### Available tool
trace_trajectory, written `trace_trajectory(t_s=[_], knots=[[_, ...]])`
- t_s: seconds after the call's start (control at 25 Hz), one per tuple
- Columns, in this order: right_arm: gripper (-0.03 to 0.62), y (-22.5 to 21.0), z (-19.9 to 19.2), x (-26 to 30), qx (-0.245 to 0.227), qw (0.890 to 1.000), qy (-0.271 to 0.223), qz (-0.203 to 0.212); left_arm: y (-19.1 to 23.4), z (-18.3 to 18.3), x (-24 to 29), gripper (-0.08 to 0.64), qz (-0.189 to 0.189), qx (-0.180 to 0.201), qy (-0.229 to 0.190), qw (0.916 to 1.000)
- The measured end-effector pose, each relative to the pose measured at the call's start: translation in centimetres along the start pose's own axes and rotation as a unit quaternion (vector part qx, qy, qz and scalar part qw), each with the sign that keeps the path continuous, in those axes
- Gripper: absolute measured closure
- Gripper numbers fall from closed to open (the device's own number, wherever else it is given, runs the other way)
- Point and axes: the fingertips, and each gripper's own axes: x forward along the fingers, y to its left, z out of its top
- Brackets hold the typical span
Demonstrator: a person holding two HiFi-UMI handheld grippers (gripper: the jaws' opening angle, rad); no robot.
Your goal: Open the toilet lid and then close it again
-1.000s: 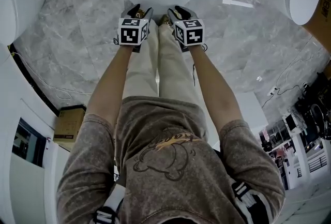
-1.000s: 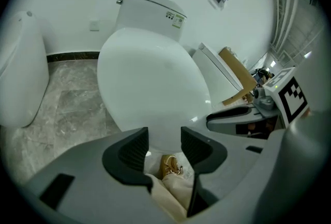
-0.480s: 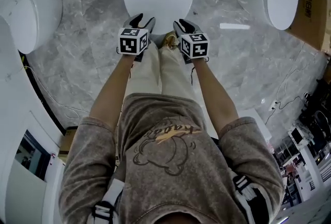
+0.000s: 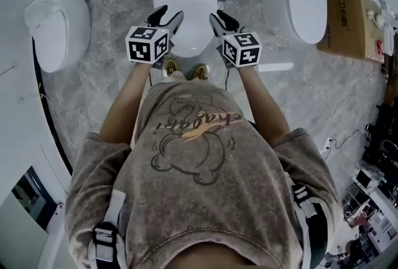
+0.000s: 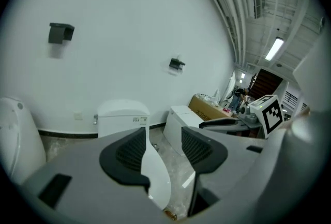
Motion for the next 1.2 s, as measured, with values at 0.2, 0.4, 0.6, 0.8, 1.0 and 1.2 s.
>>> trace_trajectory(t_s=[0.2,0.4,0.6,0.8,1.0,1.2], knots=[[0.48,2.9,4.3,-5.3,-0.012,0.998,-0.06,0.012,-4.1,3.4,-4.9,0.351,-0.039,0.039,-0.04,0.9977],[0.51,3.6,5.8,-8.7,-0.011,0.994,-0.113,0.007,-4.9,4.1,-7.4,0.403,-0.019,0.076,-0.075,0.9942],[0.546,3.6,5.0,-9.8,-0.021,0.99,-0.136,-0.009,-4.0,4.1,-8.5,0.514,0.023,0.087,-0.115,0.9893],[0.561,2.9,5.3,-10.5,-0.012,0.986,-0.166,-0.021,-4.1,4.6,-8.9,0.551,0.017,0.088,-0.152,0.9843],[0.561,1.9,5.1,-10.7,-0.021,0.987,-0.159,-0.027,-3.5,4.5,-8.8,0.551,0.024,0.073,-0.156,0.9848],[0.561,2.0,4.9,-11.0,-0.023,0.988,-0.155,-0.019,-3.9,4.4,-9.0,0.551,0.027,0.077,-0.154,0.9848]])
